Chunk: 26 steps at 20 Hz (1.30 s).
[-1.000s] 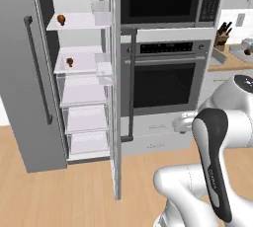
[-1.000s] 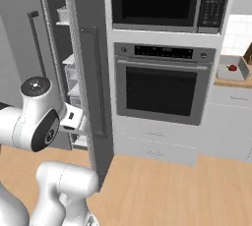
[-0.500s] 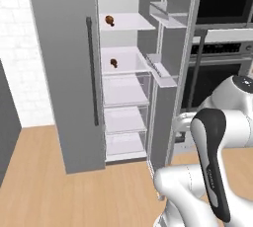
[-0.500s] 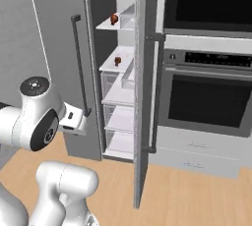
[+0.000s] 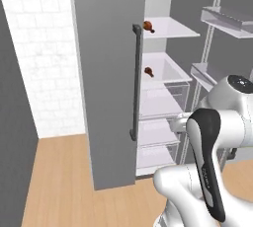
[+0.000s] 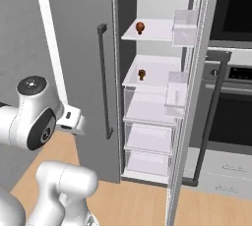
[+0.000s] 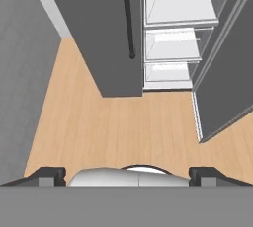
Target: Place one bell pepper and one chicken drumstick in each tupperware on the nearby counter, to pack two identical lunches.
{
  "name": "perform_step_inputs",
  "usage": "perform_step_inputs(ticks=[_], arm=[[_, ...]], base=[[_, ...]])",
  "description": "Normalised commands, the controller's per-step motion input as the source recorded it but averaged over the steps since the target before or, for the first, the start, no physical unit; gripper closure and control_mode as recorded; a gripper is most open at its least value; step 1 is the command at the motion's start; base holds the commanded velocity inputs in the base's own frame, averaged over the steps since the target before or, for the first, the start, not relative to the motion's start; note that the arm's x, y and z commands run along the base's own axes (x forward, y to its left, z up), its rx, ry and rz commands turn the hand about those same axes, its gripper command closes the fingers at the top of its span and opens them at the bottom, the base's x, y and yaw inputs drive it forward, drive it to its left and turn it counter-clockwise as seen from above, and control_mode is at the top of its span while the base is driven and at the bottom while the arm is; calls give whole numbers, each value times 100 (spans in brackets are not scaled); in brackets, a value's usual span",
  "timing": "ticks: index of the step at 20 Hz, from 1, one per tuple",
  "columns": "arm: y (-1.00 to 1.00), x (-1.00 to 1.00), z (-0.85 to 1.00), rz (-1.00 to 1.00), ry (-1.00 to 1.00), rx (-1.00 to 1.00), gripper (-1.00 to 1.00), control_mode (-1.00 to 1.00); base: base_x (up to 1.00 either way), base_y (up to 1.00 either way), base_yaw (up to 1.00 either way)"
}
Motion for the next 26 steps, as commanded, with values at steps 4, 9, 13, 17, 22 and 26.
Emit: perform_step_inputs(ticks=[4,9,13,17,22,26], arm=[[0,0,0,0,0,0,-100,100],[0,0,0,0,0,0,-100,100],[0,0,0,0,0,0,-100,100],[0,0,0,0,0,0,-100,100],[0,0,0,0,0,0,-100,100],[0,0,0,0,0,0,-100,100]], base=[[39,-22,-8],[41,-42,-1],[31,-56,0],[40,-39,0],[77,2,1],[71,3,3]])
